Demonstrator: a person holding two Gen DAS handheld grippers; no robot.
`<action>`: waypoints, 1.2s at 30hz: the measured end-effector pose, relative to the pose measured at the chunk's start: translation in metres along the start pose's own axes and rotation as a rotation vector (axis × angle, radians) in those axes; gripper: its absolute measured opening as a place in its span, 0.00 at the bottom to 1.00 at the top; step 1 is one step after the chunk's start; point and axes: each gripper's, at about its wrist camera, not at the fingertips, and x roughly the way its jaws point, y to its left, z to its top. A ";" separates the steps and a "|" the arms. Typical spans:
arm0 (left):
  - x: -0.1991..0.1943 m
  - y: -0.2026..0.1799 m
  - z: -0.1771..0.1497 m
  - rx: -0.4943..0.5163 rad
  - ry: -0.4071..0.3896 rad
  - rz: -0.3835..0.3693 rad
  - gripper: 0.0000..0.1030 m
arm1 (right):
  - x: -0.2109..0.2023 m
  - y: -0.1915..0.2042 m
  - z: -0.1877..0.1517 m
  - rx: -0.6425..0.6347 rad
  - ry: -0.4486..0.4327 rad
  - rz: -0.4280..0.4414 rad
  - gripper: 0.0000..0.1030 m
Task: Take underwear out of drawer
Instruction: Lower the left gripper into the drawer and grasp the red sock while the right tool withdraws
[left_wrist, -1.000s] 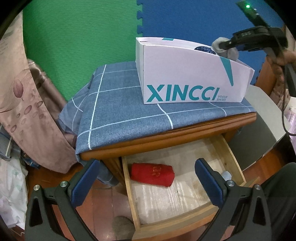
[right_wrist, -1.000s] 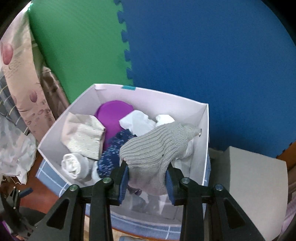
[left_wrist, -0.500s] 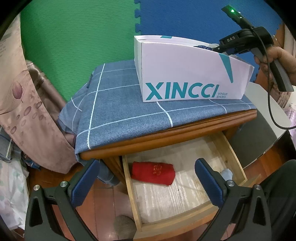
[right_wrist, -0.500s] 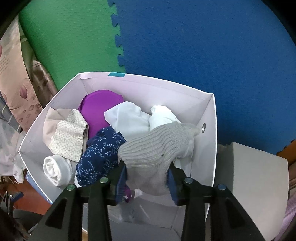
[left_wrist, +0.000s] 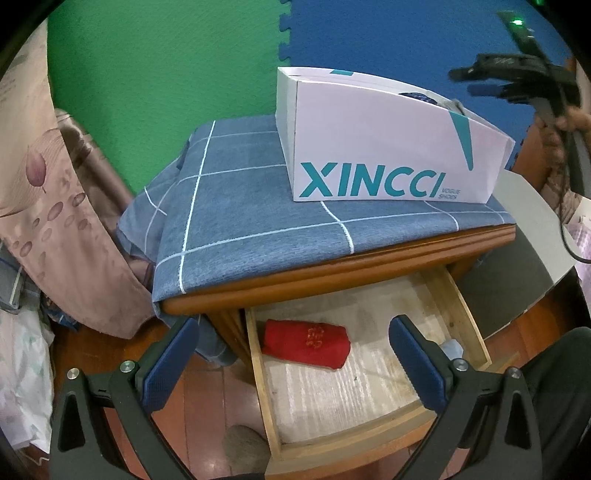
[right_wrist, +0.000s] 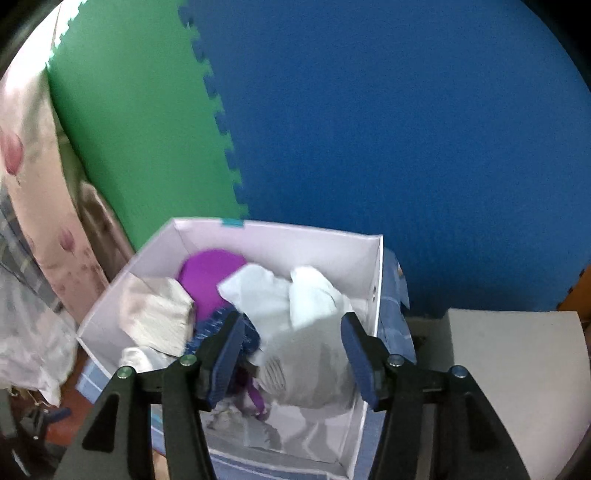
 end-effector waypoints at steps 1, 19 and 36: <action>0.001 0.000 0.000 0.000 0.001 0.002 0.99 | -0.008 0.000 -0.003 0.001 -0.021 0.011 0.54; 0.012 -0.013 -0.010 0.083 0.067 -0.006 0.99 | -0.052 -0.025 -0.211 0.325 -0.012 0.283 0.55; 0.126 -0.140 -0.070 0.911 0.308 -0.007 0.99 | -0.079 -0.073 -0.234 0.487 -0.053 0.406 0.55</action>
